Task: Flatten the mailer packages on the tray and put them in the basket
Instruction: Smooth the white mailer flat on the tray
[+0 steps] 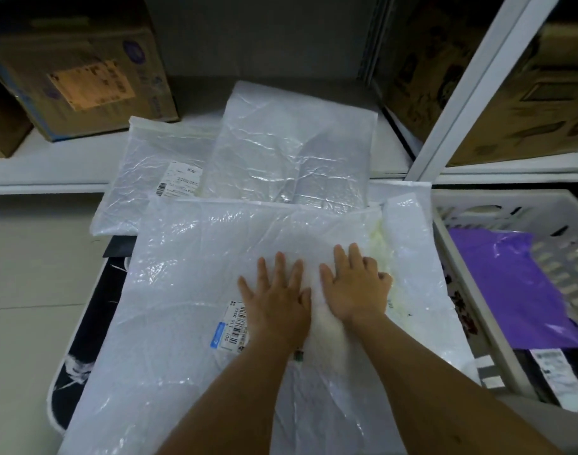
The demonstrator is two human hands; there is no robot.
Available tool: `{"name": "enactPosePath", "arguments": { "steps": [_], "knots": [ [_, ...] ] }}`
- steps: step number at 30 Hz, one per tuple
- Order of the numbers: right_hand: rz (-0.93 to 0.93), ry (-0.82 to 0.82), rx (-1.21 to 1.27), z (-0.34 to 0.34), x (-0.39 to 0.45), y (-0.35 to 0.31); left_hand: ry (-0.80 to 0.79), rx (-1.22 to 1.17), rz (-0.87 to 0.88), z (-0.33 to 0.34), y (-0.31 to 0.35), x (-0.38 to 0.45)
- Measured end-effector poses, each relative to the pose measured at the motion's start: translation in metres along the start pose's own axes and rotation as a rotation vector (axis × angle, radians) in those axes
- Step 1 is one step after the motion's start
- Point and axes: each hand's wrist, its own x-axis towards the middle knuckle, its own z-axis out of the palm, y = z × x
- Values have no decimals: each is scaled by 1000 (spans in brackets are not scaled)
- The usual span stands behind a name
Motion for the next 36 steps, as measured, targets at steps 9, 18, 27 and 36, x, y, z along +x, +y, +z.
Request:
{"name": "enactPosePath", "arguments": {
  "steps": [9,18,27,36],
  "knots": [
    [78,-14,-128,-6,-2,49,21,-2,7,-1,1,-2],
    [152,-74,25,-4,2,58,30,16,8,1,-2,-1],
    [289,18,3,-13,-22,8,-11,36,-28,-2,4,-1],
    [237,-79,168,15,-92,-26,73,1,45,-2,2,-37]
  ]
}}
